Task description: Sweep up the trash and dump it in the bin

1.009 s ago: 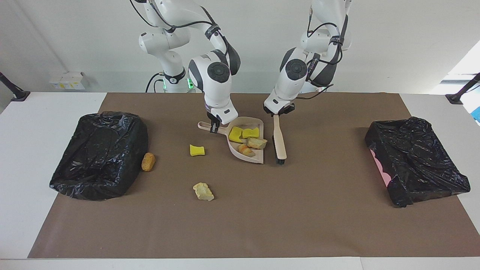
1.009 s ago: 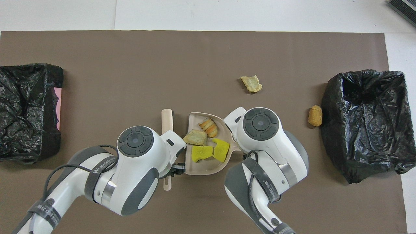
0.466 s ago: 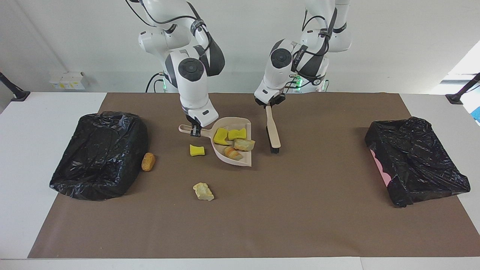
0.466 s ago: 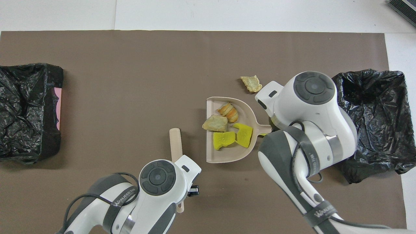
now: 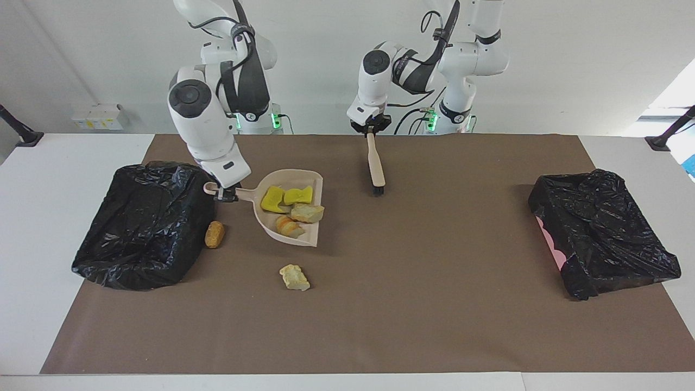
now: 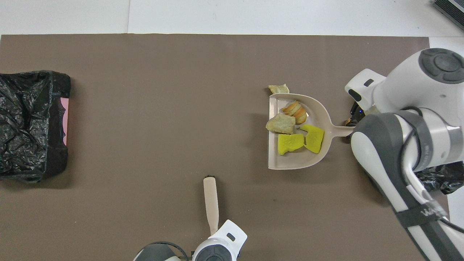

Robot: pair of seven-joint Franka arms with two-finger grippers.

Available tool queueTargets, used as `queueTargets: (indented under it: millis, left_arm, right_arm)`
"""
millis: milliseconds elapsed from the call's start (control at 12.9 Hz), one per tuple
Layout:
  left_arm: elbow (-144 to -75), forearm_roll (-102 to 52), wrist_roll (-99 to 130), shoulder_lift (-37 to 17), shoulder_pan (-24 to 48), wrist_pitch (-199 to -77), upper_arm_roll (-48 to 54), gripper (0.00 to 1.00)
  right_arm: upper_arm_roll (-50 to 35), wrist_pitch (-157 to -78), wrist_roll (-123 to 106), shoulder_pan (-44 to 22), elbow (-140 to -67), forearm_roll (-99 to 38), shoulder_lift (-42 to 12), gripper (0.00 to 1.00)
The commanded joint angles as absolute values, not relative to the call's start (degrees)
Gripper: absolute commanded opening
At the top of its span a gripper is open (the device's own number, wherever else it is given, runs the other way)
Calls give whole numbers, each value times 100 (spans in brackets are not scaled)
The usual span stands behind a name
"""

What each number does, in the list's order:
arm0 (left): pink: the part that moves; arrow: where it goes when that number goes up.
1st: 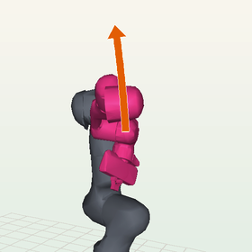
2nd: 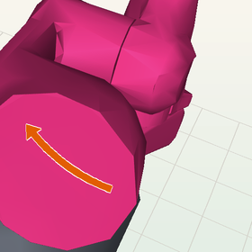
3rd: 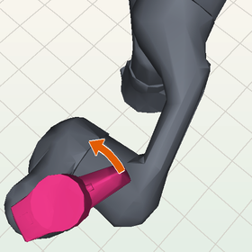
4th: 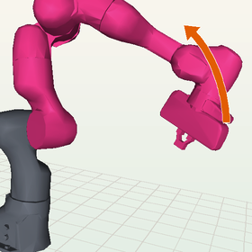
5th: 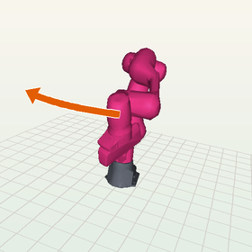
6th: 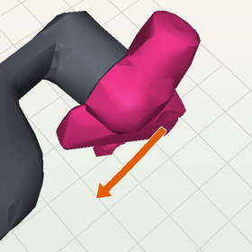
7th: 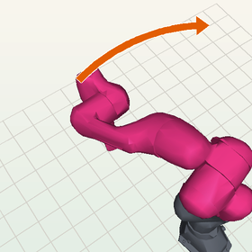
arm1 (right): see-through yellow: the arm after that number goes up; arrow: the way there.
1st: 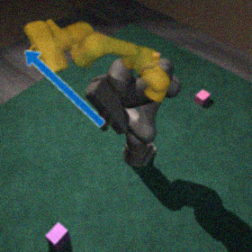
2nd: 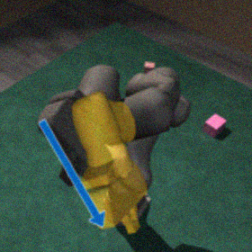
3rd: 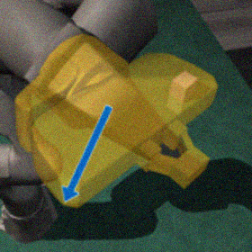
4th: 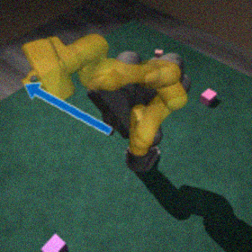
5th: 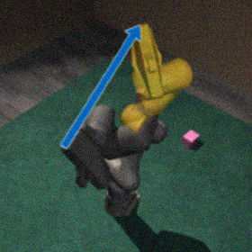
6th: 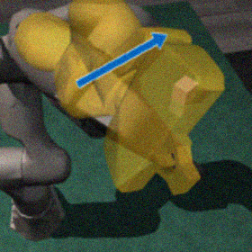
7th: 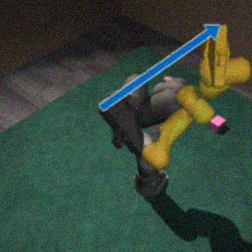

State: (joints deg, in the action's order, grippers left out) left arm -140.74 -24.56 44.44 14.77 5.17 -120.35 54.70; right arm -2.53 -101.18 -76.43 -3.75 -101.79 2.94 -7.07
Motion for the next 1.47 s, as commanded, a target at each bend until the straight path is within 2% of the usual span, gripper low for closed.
queueTargets:
  millis: [0,233,310,466,621,776,1009,1164,1397]
  left_arm:
    - [-14264,-2750,4597,1679,571,-12155,5589,0]
    - [-14265,-2830,4448,1661,598,-12129,5687,2]
    - [-14230,-2830,4447,1644,598,-12103,5678,13]
    - [-14116,-2830,4465,1547,571,-12059,5660,97]
    - [-13967,-2821,4116,1547,536,-12033,5512,100]
    - [-13730,-2690,3816,1460,589,-12006,4968,100]
    - [-13203,-1717,3008,1371,589,-11988,3942,100]
    - [-12502,-1434,2316,1196,597,-11596,3029,100]
    - [-11096,-556,1190,757,598,-10523,1911,100]
  right_arm:
    - [-308,-9984,-8303,217,-10003,272,-589,0]
    - [-299,-10002,-9260,1025,-9993,299,-598,0]
    - [-299,-10045,-9568,1289,-9993,360,-589,0]
    - [-290,-10125,-10018,1729,-9984,413,-589,0]
    - [-281,-10142,-10448,2081,-9976,701,-632,0]
    - [-290,-10483,-10774,2450,-9783,1018,-685,0]
    - [-290,-10723,-11013,2873,-9713,1527,-694,0]
    - [-290,-10723,-10960,2918,-9668,1923,-694,0]
    - [-290,-10845,-10785,2857,-9703,2774,-651,0]
